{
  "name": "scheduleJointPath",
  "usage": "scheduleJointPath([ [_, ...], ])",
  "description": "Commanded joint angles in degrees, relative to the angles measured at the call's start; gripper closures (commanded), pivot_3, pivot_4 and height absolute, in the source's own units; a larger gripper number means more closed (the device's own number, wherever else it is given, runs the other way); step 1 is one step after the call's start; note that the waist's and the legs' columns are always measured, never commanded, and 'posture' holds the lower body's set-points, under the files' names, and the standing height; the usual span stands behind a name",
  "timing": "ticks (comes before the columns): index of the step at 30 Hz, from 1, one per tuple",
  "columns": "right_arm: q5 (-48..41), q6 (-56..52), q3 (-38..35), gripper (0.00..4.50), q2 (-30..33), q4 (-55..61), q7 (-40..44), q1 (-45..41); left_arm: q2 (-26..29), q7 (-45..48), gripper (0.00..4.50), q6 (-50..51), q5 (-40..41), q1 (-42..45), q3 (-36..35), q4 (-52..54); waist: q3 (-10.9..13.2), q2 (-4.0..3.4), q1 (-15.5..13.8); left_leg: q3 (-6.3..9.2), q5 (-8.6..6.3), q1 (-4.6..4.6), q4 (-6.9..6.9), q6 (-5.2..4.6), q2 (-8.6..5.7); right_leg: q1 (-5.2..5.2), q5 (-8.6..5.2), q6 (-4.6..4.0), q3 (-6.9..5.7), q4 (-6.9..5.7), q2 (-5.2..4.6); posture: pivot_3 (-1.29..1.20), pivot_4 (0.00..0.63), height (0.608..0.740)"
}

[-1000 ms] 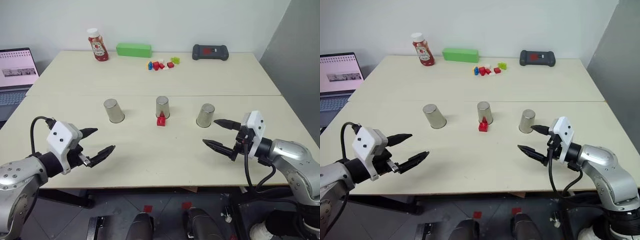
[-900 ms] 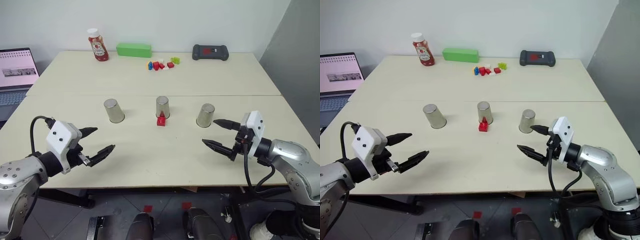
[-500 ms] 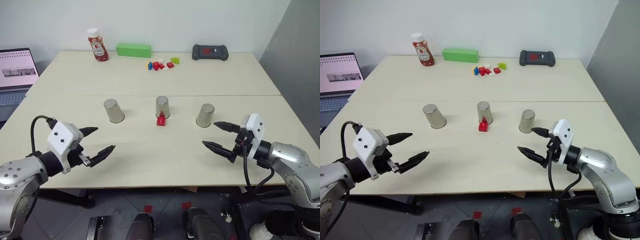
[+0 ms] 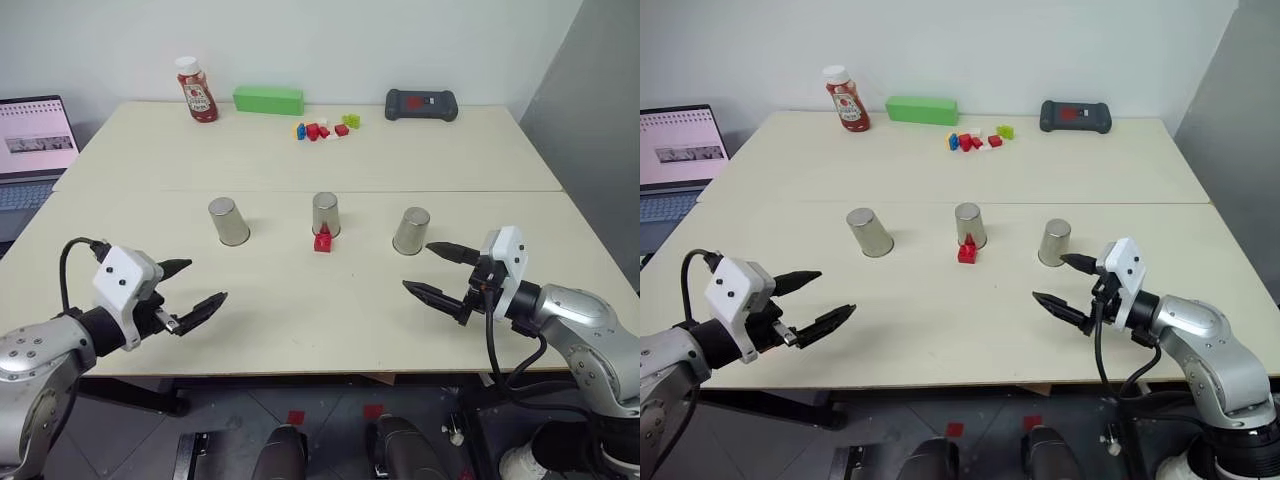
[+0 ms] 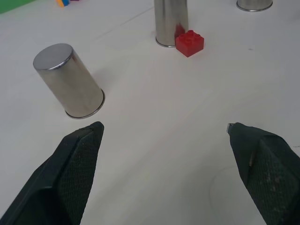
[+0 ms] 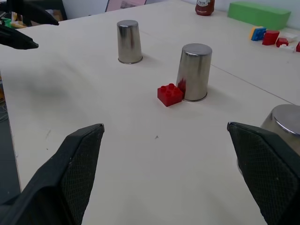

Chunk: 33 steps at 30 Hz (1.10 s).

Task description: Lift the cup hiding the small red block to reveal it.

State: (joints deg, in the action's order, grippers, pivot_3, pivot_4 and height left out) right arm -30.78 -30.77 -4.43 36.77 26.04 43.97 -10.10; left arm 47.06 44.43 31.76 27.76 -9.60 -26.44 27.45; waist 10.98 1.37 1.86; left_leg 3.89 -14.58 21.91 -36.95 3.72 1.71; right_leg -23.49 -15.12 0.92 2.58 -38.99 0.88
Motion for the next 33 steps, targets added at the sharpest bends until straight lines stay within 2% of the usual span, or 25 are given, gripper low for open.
scheduleJointPath([
  [1, -2.1, -1.27, -1.96, 0.02, -0.09, 3.23, -1.36, 0.11, -0.17, -0.12, 0.0, -0.54, 0.37, -1.2, -2.02, 2.11, 0.0, 0.0, -0.01, 0.0, 0.0, 0.0, 0.0, 0.0, 0.0, 0.0, 0.0, 0.0, 0.0, 0.0, 0.0, 0.0, 0.15, 0.74],
  [19, -2.31, -1.64, -2.44, 0.02, 3.22, 6.66, 0.33, 4.76, 0.63, 0.88, 0.0, -1.22, 0.22, 0.92, -0.43, 0.27, 0.0, 0.0, -0.02, 0.0, 0.0, 0.0, 0.01, 0.0, 0.0, 0.0, -0.02, -0.03, -0.01, 0.01, 0.0, 0.0, 0.15, 0.74],
  [33, -1.48, 1.06, -2.54, 0.02, 4.68, 4.66, 2.88, 6.54, 0.44, 1.3, 0.0, -0.74, -0.05, 1.12, 1.05, 0.82, 0.0, 0.0, -0.01, 0.01, 0.0, 0.0, 0.01, 0.0, 0.0, 0.0, -0.04, -0.06, -0.02, 0.02, 0.0, 0.0, 0.15, 0.74],
])
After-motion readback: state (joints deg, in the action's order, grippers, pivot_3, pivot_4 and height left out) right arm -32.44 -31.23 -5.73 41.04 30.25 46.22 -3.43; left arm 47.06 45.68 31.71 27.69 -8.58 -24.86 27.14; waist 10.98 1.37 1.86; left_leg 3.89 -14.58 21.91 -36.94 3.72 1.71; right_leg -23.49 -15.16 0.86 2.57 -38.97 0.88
